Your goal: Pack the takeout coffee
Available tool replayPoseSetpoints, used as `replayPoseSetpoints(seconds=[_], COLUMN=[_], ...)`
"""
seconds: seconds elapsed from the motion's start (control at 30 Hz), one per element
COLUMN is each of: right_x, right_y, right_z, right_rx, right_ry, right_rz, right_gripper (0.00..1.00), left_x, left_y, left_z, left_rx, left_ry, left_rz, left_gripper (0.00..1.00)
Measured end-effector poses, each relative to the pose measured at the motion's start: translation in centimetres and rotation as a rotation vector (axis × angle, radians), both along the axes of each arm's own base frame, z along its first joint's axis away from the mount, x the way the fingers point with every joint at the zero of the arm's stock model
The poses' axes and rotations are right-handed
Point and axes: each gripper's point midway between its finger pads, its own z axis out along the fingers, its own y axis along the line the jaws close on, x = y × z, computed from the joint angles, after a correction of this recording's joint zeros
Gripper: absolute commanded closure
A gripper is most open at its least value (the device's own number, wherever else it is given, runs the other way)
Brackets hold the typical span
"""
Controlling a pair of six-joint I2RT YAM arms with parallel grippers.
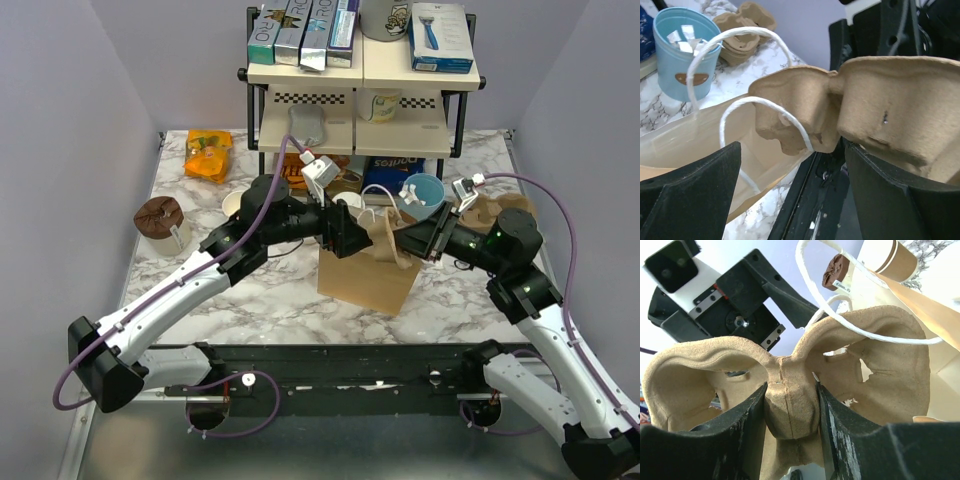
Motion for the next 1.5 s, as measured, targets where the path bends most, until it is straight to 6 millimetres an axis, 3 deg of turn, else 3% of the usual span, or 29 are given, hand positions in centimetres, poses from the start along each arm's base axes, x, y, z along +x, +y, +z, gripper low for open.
replayPoseSetpoints(seconds=[0.17,0.33,0.57,1.07,1.23,1.27,1.33,1.5], right_x=[0.0,-0.2,-0.3,-0.6,-0.7,-0.7,-0.7,-0.5], right_y=[-0.1,-0.1,-0.1,-0.2,-0.2,-0.2,-0.2,-0.3], right_z=[-0.2,-0.2,-0.1,0.2,0.3,0.3,0.3,0.3], right_rx=[0.003,0.005,0.008,0.013,0.015,0.015,0.015,0.014], right_ry=[0.005,0.006,0.001,-0.007,-0.012,-0.012,-0.012,-0.013], right_rz=[0.005,0.012,0.019,0.027,0.027,0.027,0.027,0.018], right_gripper=[0.5,0.5,0.5,0.51,0.51,0.51,0.5,0.51], left_x=[-0.1,0.5,1.4,3.3,3.1,3.1,2.9,2.0], left_y=[0.2,1.1,1.7,-0.3,-0.8,-0.9,-1.0,-1.2], left_z=[0.3,-0.4,-1.9,-2.8,-3.1,-3.1,-3.3,-2.9], left_rx=[0.04,0.086,0.158,0.229,0.231,0.23,0.228,0.19], left_ry=[-0.067,-0.092,-0.117,-0.172,-0.165,-0.168,-0.161,-0.19], left_rz=[-0.022,0.02,0.041,-0.027,-0.066,-0.073,-0.087,-0.134], left_gripper=[0.09,0.17,0.41,0.51,0.74,0.88,0.98,1.0])
